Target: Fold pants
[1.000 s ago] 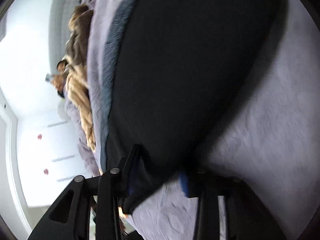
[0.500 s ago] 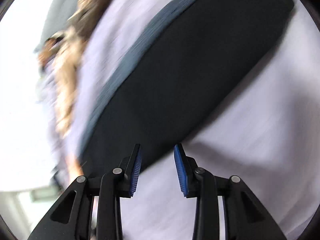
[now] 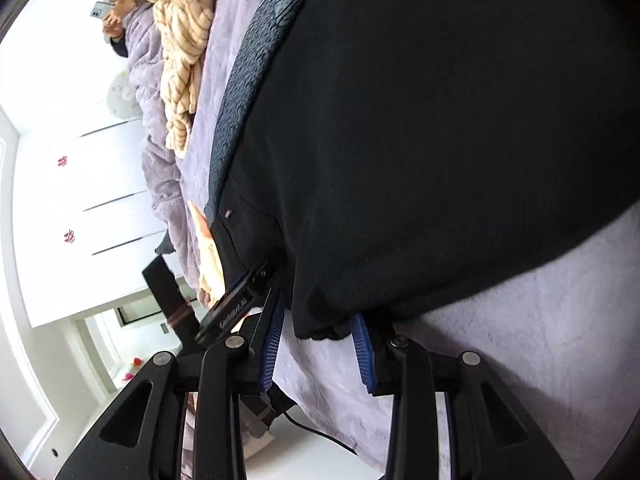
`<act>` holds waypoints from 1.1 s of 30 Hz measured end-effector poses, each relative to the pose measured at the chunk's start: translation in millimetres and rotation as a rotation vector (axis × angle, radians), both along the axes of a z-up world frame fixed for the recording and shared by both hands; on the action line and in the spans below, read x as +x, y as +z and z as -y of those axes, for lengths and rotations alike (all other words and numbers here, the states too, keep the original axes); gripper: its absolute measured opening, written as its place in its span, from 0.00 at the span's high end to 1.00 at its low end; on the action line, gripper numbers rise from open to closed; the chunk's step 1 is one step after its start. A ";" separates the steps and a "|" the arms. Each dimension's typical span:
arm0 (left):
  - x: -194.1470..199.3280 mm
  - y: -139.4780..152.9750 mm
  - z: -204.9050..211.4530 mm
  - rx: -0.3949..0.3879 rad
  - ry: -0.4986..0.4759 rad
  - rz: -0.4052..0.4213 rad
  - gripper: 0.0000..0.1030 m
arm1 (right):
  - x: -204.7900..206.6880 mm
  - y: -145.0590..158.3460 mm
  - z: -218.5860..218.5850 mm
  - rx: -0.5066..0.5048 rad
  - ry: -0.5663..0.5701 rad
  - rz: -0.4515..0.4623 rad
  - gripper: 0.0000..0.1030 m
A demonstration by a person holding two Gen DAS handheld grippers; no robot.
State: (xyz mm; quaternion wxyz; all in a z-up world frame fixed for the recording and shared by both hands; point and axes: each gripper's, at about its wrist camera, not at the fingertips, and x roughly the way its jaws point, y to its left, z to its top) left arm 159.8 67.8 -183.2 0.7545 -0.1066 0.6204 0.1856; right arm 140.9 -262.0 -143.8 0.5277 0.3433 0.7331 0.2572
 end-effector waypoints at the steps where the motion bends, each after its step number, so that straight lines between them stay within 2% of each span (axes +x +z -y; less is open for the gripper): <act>1: 1.4 1.2 3.0 -0.001 -0.002 -0.002 0.00 | 2.2 -2.5 -4.7 -0.039 0.014 -0.011 0.81; 2: 0.8 1.6 3.0 -0.004 -0.007 0.000 0.00 | 4.2 -1.6 -6.2 -0.085 0.035 -0.018 0.89; 4: -4.6 1.2 4.8 -0.008 -0.016 0.017 0.00 | 1.4 17.7 -9.2 -0.128 0.080 0.062 0.91; 6: -14.1 1.2 1.7 -0.006 -0.023 0.034 0.00 | -9.9 22.4 -8.1 -0.217 0.147 0.120 0.93; 8: -18.9 -1.5 0.1 -0.002 -0.023 0.018 0.00 | -16.4 11.5 1.3 -0.249 0.143 0.077 0.97; 10: -16.5 3.6 -1.4 -0.013 -0.028 -0.019 0.00 | -16.8 14.6 8.8 -0.200 0.102 0.024 0.96; 12: -19.1 20.0 -6.3 -0.018 -0.047 0.043 0.00 | -15.6 35.9 9.3 -0.208 0.148 0.060 0.87; 14: -19.0 30.3 -16.3 0.023 -0.049 0.086 0.00 | -10.6 63.8 7.4 -0.241 0.211 0.172 0.87; 16: -11.5 28.0 -35.4 0.051 -0.018 0.089 0.00 | 1.1 88.0 2.3 -0.278 0.235 0.293 0.78; 17: -8.7 22.1 -49.4 0.067 0.017 0.076 0.00 | 8.9 93.9 -0.8 -0.293 0.230 0.337 0.61; 18: -8.9 14.7 -61.4 0.085 0.047 0.057 0.00 | 14.8 93.8 -5.0 -0.308 0.225 0.356 0.48; 19: -12.2 4.0 -74.5 0.108 0.076 0.025 0.00 | 22.0 86.2 -9.9 -0.323 0.233 0.354 0.48; 20: -22.2 -8.0 -89.5 0.085 0.106 0.013 0.00 | 25.2 77.1 -13.2 -0.339 0.251 0.342 0.48; 21: -34.4 -13.5 -100.9 0.031 0.139 0.034 0.00 | 27.1 60.0 -15.3 -0.380 0.276 0.303 0.51; 22: -51.9 -17.0 -112.8 0.008 0.188 0.039 0.00 | 26.8 49.5 -14.6 -0.396 0.274 0.268 0.52; 24: -75.3 -19.0 -123.5 -0.012 0.212 0.044 0.00 | 25.5 48.1 -8.5 -0.376 0.224 0.253 0.52; 26: -98.1 -23.4 -129.5 -0.056 0.225 0.050 0.00 | 22.2 54.0 -4.0 -0.365 0.238 0.262 0.52; 27: -104.4 -25.5 -128.3 -0.055 0.220 0.041 0.00 | 20.1 56.1 -1.3 -0.364 0.236 0.260 0.52; 33: -120.1 -15.0 -106.2 0.066 0.162 -0.024 0.00 | 14.1 72.6 1.1 -0.399 0.242 0.249 0.52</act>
